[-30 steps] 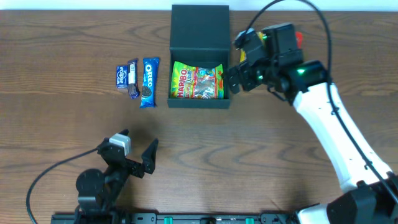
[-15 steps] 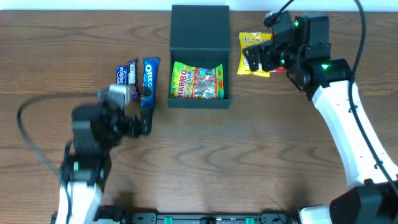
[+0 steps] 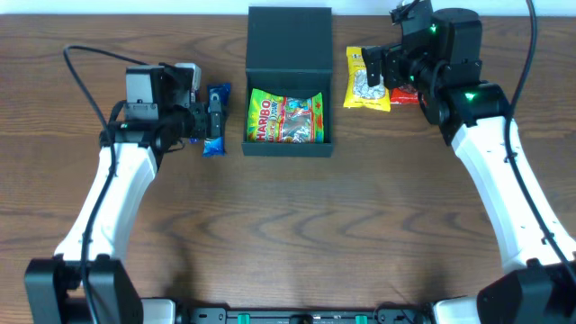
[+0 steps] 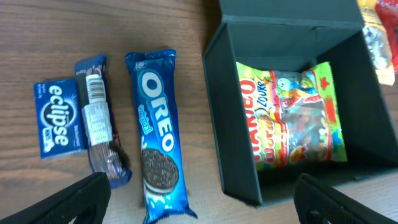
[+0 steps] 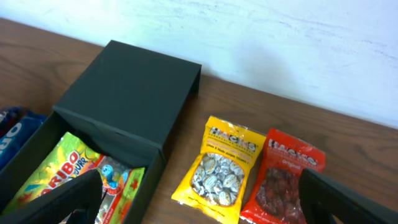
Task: Pack container
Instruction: 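Reach left gripper to the blue Oreo pack and grasp it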
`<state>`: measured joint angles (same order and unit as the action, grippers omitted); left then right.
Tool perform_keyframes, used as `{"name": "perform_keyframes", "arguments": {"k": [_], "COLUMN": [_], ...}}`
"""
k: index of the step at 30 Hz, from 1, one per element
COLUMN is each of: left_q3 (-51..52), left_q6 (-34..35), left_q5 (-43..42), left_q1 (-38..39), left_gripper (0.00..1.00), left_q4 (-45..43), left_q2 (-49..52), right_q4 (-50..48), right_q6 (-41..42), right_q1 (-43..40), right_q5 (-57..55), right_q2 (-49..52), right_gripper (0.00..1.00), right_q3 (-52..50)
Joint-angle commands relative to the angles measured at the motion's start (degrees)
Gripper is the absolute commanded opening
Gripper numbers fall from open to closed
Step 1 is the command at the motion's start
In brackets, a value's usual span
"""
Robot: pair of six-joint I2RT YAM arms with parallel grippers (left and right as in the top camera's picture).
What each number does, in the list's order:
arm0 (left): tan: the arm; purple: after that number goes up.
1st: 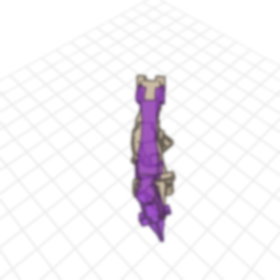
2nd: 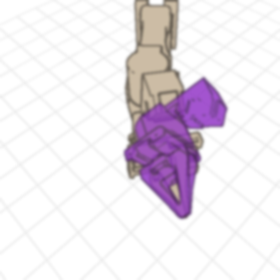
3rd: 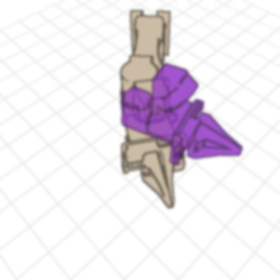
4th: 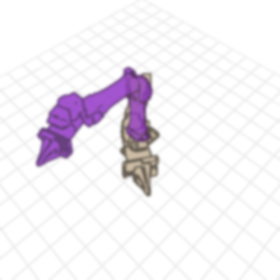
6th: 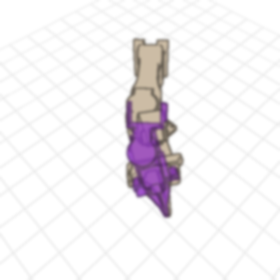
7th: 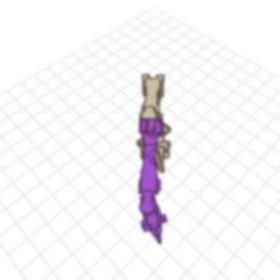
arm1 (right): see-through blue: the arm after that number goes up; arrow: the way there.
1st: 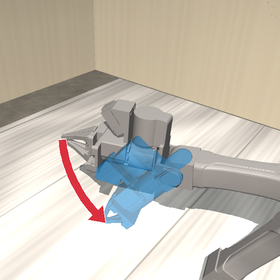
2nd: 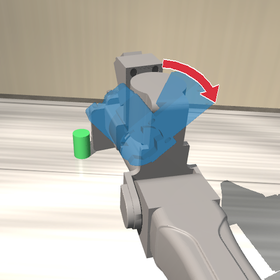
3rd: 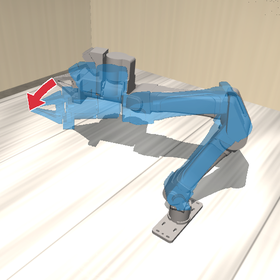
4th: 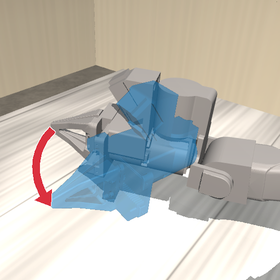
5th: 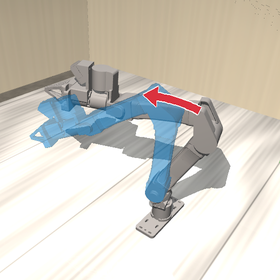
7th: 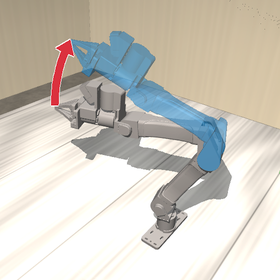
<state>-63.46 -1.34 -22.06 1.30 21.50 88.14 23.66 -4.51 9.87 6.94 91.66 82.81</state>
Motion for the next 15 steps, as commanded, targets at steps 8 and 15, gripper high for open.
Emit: {"name": "perform_keyframes", "arguments": {"k": [8,15], "left_q3": [-1.2,-1.2], "left_q6": [-0.39,-0.39], "left_q5": [3.04,3.17], "left_q1": [-0.15,0.02], "left_gripper": [0.95,0.95], "left_q4": [-6.54,-11.52], "left_q2": [6.49,12.87], "right_q4": [2.34,2.93], "right_q6": [0.66,0.66], "right_q1": [-0.85,-0.85], "right_q5": [-0.72,-0.74], "right_q2": [0.33,0.33], "right_gripper": [0.99,0.99], "right_q3": [0.44,0.44]}}
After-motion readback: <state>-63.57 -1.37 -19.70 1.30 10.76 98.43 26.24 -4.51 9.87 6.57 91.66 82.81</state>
